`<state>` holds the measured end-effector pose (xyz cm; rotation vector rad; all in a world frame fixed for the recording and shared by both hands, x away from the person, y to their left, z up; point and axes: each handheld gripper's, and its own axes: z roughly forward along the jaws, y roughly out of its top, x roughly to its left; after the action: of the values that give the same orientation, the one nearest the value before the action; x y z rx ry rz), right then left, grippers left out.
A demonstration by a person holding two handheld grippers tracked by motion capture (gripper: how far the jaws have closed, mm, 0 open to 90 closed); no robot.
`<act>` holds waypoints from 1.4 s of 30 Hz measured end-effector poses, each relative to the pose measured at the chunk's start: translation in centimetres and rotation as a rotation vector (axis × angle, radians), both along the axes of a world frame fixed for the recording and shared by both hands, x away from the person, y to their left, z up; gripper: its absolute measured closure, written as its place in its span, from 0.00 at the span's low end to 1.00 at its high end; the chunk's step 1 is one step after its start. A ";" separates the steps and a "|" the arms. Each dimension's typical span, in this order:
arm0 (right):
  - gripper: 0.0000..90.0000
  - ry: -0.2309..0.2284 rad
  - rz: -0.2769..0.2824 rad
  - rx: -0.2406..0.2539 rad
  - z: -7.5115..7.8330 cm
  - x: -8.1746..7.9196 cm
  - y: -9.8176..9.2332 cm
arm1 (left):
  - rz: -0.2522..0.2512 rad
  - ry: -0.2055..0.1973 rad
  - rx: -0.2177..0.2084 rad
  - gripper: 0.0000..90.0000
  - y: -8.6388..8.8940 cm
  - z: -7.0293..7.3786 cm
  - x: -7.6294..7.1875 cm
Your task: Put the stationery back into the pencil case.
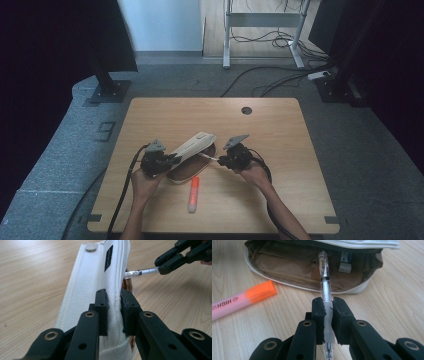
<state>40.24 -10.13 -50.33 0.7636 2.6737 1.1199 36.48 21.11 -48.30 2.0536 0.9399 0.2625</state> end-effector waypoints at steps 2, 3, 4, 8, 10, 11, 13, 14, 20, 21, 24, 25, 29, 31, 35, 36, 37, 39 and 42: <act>0.87 0.000 0.004 0.001 -0.2 0.1 0.3 | 0.000 -0.001 0.000 0.86 0.0 0.0 0.0; 0.87 0.003 0.003 0.000 -0.2 0.2 0.5 | 0.000 0.000 0.001 0.86 0.0 0.0 0.0; 0.87 0.001 0.004 0.001 -0.3 0.2 0.6 | 0.000 0.000 0.000 0.86 0.0 0.0 0.0; 0.87 0.001 0.017 0.003 -0.4 0.4 1.4 | -0.001 0.000 0.001 0.87 0.0 0.0 0.0; 0.87 -0.006 0.024 0.001 -0.4 0.5 1.9 | -0.001 0.001 0.001 0.87 0.0 0.0 0.0; 0.87 -0.008 0.028 -0.001 -0.3 0.6 2.2 | -0.002 0.001 0.000 0.86 0.0 0.0 0.0; 0.87 -0.011 0.032 0.001 -0.3 0.7 2.7 | -0.002 0.001 0.000 0.86 0.0 0.0 0.0; 0.87 -0.013 0.032 -0.001 -0.3 0.8 2.9 | -0.002 0.001 0.000 0.86 0.1 0.0 0.0; 0.87 -0.019 0.049 -0.025 -0.5 1.2 4.5 | -0.004 0.004 -0.006 0.86 0.2 0.0 0.0; 0.87 -0.020 0.052 -0.023 -0.6 1.3 4.7 | -0.004 0.004 -0.007 0.87 0.2 0.0 0.0; 0.87 -0.023 0.060 -0.024 -0.7 1.5 5.5 | -0.005 0.006 -0.008 0.86 0.1 0.0 0.0; 0.87 -0.022 0.062 -0.026 -0.7 1.6 5.7 | -0.006 0.007 -0.009 0.86 0.2 -0.1 0.0; 0.87 -0.022 0.068 -0.040 -1.2 2.0 6.3 | -0.001 0.004 -0.005 0.86 0.1 -0.1 0.0; 0.86 -0.019 0.065 -0.050 -1.4 2.2 6.5 | 0.000 0.006 -0.007 0.86 0.2 -0.1 0.0; 0.77 -0.008 0.048 -0.037 -1.5 2.4 6.2 | -0.003 0.010 -0.016 0.86 0.3 -0.2 0.1; 0.76 -0.009 0.044 -0.034 -1.5 2.4 6.1 | -0.003 0.010 -0.017 0.86 0.4 -0.2 0.1; 0.74 -0.015 0.041 -0.033 -1.4 2.4 5.9 | -0.003 0.010 -0.018 0.86 0.4 -0.2 0.1; 0.71 -0.021 0.031 -0.033 -1.1 2.2 5.6 | -0.003 0.012 -0.022 0.86 0.4 -0.2 0.1; 0.70 -0.024 0.019 -0.024 -0.7 2.0 4.9 | -0.002 0.011 -0.022 0.86 0.4 -0.2 0.1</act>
<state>42.20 -5.23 -51.03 0.7180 2.6747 1.0923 36.57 21.54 -48.53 2.0378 0.9439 0.2390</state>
